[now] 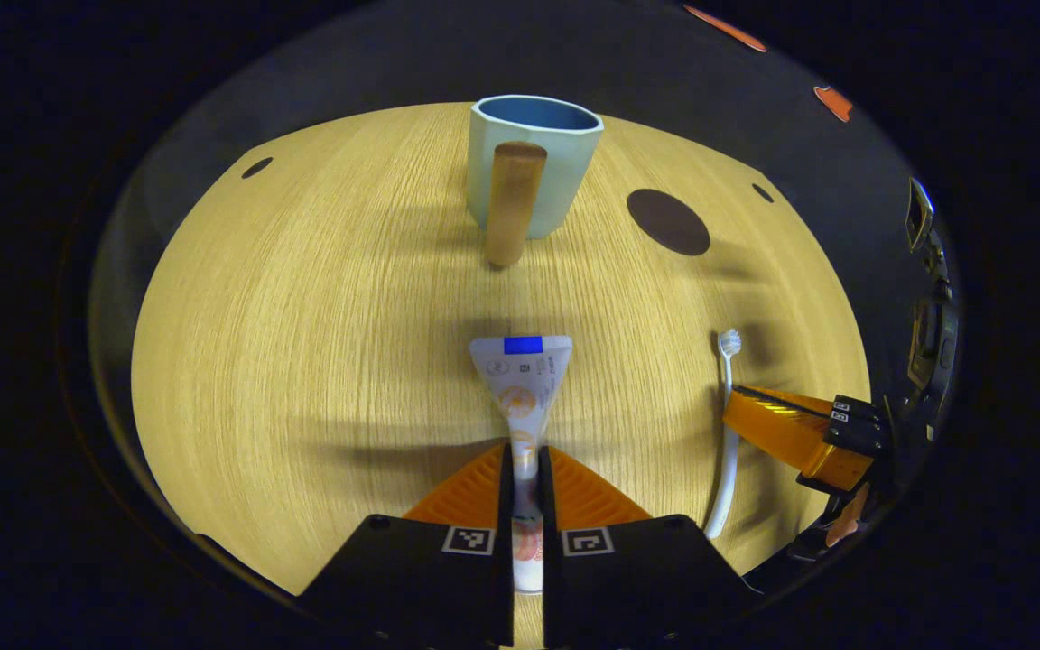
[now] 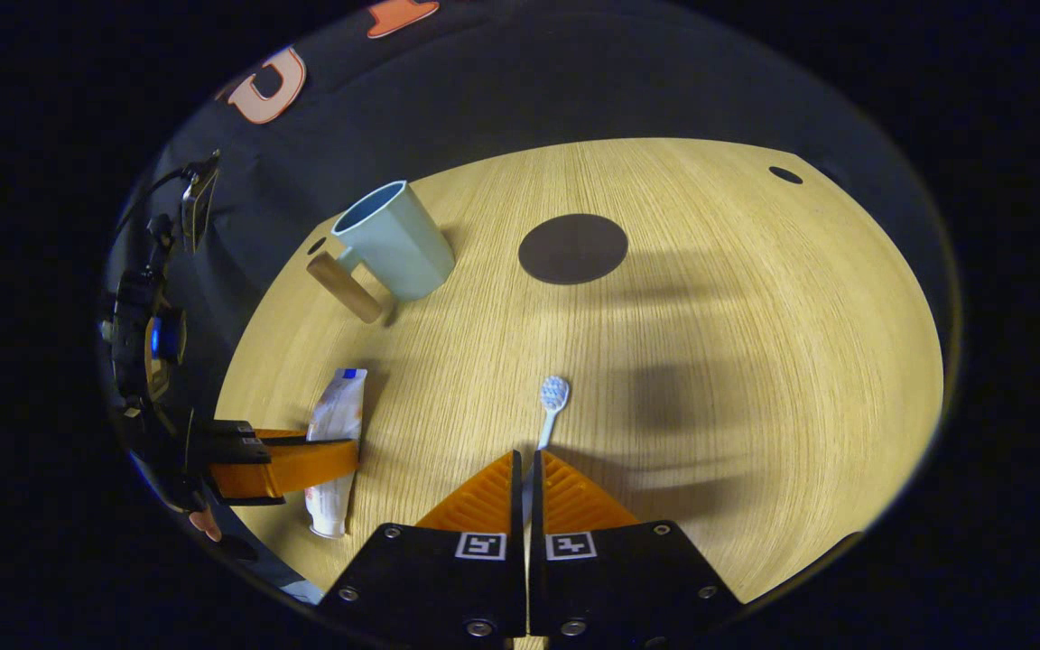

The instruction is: Put the toothbrush and toothpaste on the desktop into the cup, then pick up the cup and place it on the coaster on the desktop.

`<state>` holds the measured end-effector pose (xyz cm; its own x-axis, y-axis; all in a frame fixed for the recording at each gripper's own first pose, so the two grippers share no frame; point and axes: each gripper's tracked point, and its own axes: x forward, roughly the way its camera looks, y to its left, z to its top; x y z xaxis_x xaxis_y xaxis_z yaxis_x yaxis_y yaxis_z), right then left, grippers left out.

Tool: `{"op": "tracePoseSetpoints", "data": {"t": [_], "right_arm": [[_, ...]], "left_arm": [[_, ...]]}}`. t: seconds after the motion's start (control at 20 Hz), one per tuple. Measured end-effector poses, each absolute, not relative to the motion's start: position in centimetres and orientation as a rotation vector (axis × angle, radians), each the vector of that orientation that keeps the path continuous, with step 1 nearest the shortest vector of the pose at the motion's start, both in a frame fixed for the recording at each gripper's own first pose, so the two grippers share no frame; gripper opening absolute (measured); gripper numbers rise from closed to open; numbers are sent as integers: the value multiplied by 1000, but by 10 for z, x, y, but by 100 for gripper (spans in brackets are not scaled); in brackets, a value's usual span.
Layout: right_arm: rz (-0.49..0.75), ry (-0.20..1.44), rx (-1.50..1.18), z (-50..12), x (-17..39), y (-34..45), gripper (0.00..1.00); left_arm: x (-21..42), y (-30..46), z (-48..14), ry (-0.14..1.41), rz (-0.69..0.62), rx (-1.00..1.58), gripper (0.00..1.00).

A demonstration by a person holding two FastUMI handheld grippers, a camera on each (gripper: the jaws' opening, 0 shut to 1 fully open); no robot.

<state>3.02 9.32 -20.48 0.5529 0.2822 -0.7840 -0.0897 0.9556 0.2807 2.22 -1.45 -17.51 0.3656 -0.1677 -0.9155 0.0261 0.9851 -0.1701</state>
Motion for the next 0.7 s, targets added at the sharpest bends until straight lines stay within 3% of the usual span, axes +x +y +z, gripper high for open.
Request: {"op": "tracePoseSetpoints", "data": {"t": [0.7], "right_arm": [[289, 592, 298, -112, 46, 78, 1]], "left_arm": [[80, 5, -99, 768, -150, -157, 10]]}}
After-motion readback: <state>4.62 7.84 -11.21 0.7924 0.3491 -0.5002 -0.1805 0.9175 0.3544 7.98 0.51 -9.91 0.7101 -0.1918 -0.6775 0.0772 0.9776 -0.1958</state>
